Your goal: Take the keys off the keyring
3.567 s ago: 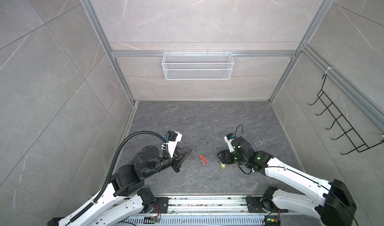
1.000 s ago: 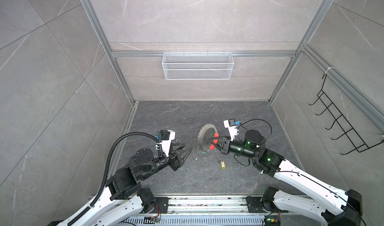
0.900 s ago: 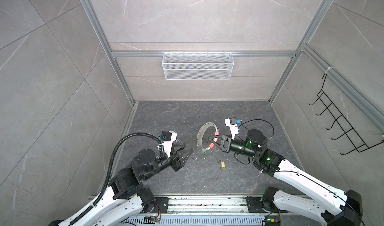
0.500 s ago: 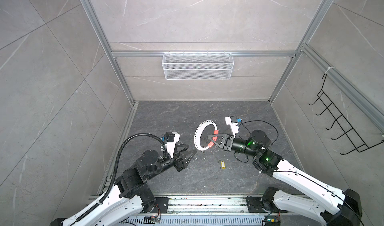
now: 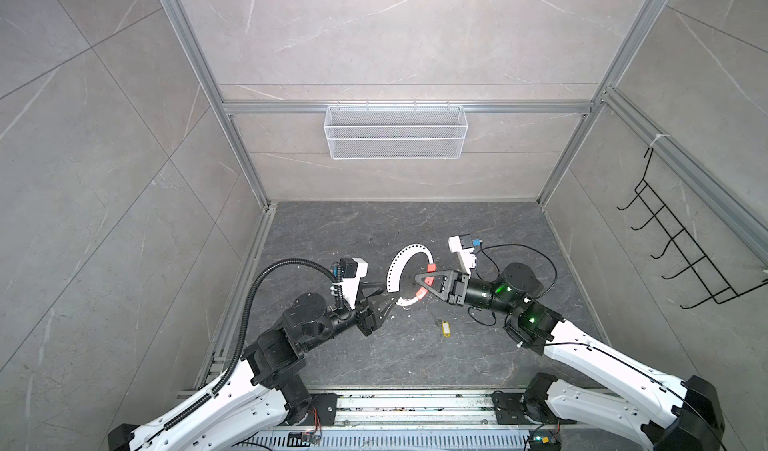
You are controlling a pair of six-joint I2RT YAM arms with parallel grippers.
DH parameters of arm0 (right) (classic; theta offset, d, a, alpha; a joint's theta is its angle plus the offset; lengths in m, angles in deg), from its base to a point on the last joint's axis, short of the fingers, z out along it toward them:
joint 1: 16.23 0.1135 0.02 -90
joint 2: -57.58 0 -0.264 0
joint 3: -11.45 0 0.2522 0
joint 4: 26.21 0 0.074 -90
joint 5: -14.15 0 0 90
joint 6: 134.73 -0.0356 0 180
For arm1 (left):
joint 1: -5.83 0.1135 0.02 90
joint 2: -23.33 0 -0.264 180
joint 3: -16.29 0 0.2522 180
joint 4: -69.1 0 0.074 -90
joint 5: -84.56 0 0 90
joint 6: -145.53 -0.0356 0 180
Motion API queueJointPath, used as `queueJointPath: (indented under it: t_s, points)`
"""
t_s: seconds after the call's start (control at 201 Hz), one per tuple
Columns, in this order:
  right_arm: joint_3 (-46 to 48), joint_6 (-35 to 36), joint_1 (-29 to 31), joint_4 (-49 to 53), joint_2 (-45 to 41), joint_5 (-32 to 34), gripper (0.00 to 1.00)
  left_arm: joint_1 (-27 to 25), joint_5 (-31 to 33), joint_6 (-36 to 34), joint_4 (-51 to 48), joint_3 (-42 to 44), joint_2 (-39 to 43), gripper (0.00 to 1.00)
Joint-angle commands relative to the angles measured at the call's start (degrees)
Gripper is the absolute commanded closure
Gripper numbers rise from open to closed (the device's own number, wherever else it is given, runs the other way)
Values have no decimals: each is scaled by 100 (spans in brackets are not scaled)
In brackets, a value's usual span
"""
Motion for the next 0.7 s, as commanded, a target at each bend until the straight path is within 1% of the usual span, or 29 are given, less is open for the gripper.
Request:
queueJointPath:
  t_s: [0.0, 0.11, 0.179, 0.289, 0.339, 0.393, 0.433, 0.483, 0.528, 0.588, 0.697]
  points:
    - [115, -130, -24, -413, -67, -129, 100, 16, -205, -147, 321, -327, -72, 61]
    - [177, -77, -24, -322, -107, -103, 100, 21, -320, -153, 270, -419, -100, 74]
    - [250, -90, -24, -342, -82, -76, 100, 16, -368, -138, 226, -491, -124, 85]
    - [364, -92, -24, -353, -11, -79, 100, 14, -414, -153, 93, -671, -210, 100]
    - [393, -33, -24, -264, -21, -51, 96, 17, -423, -201, -102, -798, -285, 100]
    - [378, 163, -24, 117, -94, 18, 88, 17, -399, -307, -432, -1027, -391, 100]
    - [324, 493, -22, 501, -181, 105, 80, 16, -337, -400, -743, -1240, -522, 100]
    - [254, 869, -23, 1103, -320, 242, 66, 8, -320, -500, -1177, -1539, -730, 100]
    - [185, 1225, -24, 1681, -458, 412, 59, 8, -104, -517, -1587, -1858, -954, 100]
    - [123, 1613, -24, 2479, -678, 815, 54, 8, 261, -520, -2293, -2309, -1318, 100]
    - [147, 2111, -23, 3359, -1091, 1434, 51, -1, 714, -487, -3411, -3001, -1950, 100]
